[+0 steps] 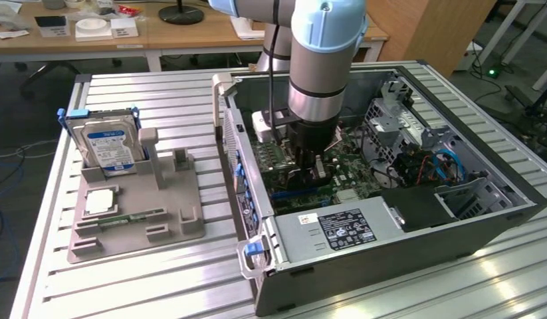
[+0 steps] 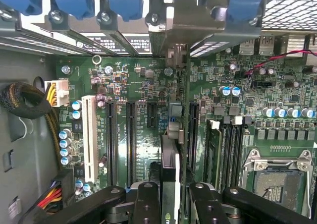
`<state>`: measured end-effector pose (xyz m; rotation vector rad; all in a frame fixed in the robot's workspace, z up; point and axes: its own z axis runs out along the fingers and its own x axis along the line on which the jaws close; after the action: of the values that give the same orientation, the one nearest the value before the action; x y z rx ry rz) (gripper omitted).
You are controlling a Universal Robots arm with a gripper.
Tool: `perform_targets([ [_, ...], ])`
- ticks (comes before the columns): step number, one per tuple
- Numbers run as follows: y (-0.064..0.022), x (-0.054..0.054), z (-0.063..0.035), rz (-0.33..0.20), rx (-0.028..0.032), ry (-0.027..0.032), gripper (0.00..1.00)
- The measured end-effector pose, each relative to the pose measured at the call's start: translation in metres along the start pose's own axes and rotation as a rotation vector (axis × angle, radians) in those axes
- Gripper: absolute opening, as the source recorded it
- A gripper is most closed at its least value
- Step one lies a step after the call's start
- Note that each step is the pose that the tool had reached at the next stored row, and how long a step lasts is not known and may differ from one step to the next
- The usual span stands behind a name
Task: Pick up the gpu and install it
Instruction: 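Insert the gpu into the slot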
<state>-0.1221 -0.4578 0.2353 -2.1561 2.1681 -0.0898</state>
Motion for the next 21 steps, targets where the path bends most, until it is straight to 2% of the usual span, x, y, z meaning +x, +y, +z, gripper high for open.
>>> perform_targets([
  [21,0.0002,0.0,0.0019,0.0,0.0,0.0,0.27],
])
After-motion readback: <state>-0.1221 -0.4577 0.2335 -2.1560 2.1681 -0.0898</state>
